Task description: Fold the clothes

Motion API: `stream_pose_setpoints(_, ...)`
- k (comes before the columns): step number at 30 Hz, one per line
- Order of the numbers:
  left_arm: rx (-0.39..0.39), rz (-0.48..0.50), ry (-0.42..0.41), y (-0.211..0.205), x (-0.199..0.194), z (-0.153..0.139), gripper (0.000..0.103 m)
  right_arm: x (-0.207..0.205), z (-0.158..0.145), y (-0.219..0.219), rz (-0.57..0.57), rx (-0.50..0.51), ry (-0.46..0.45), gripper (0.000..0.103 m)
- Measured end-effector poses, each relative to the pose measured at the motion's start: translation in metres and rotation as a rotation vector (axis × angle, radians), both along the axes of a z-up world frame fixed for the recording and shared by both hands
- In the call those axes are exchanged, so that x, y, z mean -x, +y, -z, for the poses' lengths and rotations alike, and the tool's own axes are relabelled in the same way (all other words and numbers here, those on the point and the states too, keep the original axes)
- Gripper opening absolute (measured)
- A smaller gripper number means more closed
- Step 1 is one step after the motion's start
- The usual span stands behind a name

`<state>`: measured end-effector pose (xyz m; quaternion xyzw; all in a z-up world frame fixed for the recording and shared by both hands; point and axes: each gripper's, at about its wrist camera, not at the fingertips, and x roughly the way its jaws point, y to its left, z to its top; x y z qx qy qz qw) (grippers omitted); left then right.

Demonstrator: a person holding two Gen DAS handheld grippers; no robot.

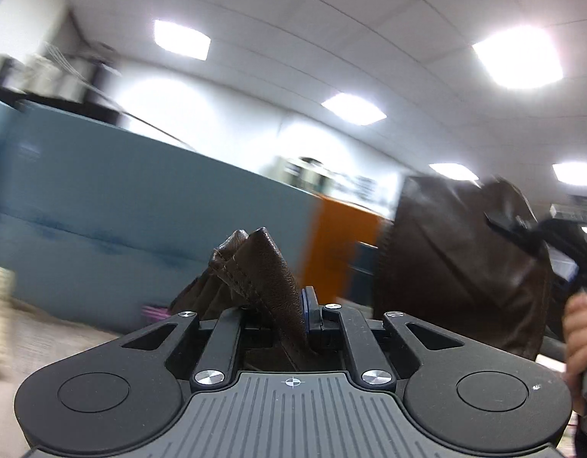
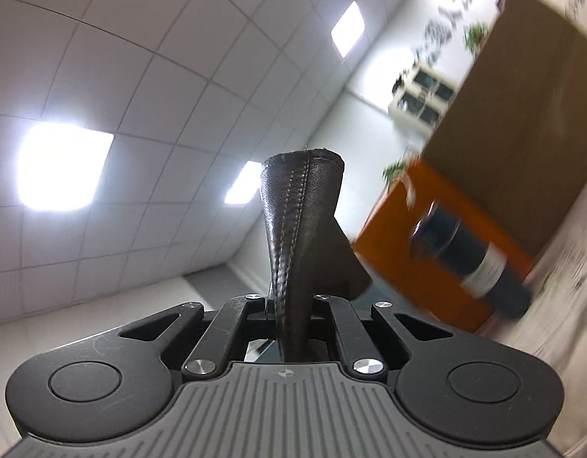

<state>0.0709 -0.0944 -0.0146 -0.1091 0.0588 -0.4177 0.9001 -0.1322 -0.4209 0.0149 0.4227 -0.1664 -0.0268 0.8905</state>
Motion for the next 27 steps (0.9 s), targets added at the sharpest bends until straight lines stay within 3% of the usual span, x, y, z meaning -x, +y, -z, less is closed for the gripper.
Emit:
stream_pose_setpoints(2,-0.021,-0.086,-0.02,0.021,-0.004,0.003,0.01,-0.018,0.009,0.003,-0.018,-0.017,0.03,0.004)
stream_pose_setpoints(4,-0.061,-0.124,0.018,0.038,-0.009,0.012,0.01,-0.03,0.022,-0.002,-0.017,-0.025,0.093,0.004)
stream_pose_setpoints(8,-0.136,-0.088,0.175,0.053,-0.019,0.035,0.012,-0.034,0.058,-0.003,0.006,-0.036,0.308,0.004)
stream_pose_setpoints(12,-0.138,-0.046,0.244,0.055,-0.021,0.042,0.018,-0.022,0.092,-0.001,0.046,-0.012,0.481,0.007)
stream_pose_setpoints(14,-0.123,-0.031,0.278,0.06,-0.028,0.043,0.022,-0.008,0.097,0.003,0.06,0.007,0.513,0.011)
stream_pose_setpoints(17,-0.099,-0.021,0.343,0.072,-0.029,0.053,0.029,0.006,0.104,0.007,0.116,0.0,0.531,0.033)
stream_pose_setpoints(18,-0.096,-0.027,0.383,0.076,-0.029,0.059,0.038,0.011,0.106,0.008,0.138,-0.012,0.531,0.046)
stream_pose_setpoints(19,-0.075,-0.023,0.421,0.081,-0.032,0.062,0.042,0.013,0.108,0.008,0.153,-0.027,0.532,0.049)
stream_pose_setpoints(22,-0.027,-0.019,0.526,0.09,-0.043,0.071,0.05,0.008,0.113,0.0,0.14,-0.066,0.547,0.051)
stream_pose_setpoints(27,-0.011,-0.055,0.621,0.094,-0.054,0.082,0.052,0.001,0.116,-0.004,0.158,-0.083,0.596,0.052)
